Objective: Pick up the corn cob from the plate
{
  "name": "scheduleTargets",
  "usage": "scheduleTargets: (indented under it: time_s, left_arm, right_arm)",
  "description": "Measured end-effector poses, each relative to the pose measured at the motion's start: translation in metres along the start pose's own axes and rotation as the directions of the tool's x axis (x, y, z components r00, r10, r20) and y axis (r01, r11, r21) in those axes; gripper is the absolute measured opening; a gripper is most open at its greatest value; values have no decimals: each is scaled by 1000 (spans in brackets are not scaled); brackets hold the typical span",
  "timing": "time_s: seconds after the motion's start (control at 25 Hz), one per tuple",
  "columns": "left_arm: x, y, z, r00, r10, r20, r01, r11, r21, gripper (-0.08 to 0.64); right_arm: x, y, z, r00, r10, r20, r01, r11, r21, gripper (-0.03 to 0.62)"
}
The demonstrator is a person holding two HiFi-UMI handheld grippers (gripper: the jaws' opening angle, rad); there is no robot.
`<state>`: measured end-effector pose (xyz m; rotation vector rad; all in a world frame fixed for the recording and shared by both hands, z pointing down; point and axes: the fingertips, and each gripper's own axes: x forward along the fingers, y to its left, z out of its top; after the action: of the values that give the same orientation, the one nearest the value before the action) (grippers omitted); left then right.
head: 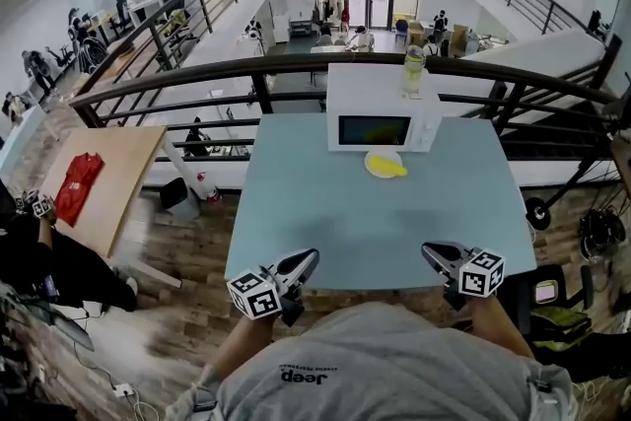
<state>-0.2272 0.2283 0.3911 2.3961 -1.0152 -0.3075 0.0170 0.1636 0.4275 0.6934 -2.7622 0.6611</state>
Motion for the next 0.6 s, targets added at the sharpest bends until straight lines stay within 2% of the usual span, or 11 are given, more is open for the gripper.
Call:
scheduleTargets:
  time_s: [0.16, 0.32, 0.44, 0.6]
  left_arm:
    - [41, 9, 3, 999, 50, -7, -50, 999, 20, 18]
    - [97, 32, 11, 991, 130, 18, -131, 991, 38, 18]
    - [147, 34, 10, 984, 174, 38, -175, 985, 10, 18]
    - [208, 25, 3, 980, 198, -8, -198, 980, -5, 18]
  right_arm:
    - [0, -47, 9, 999, 42, 16, -43, 999, 27, 11]
    - [16, -114, 26, 992, 126, 28, -127, 991, 40, 11]
    - [16, -164, 40, 984, 179, 12, -179, 983, 43, 11]
    - [8, -214, 65, 974, 225, 24, -226, 974, 30, 11]
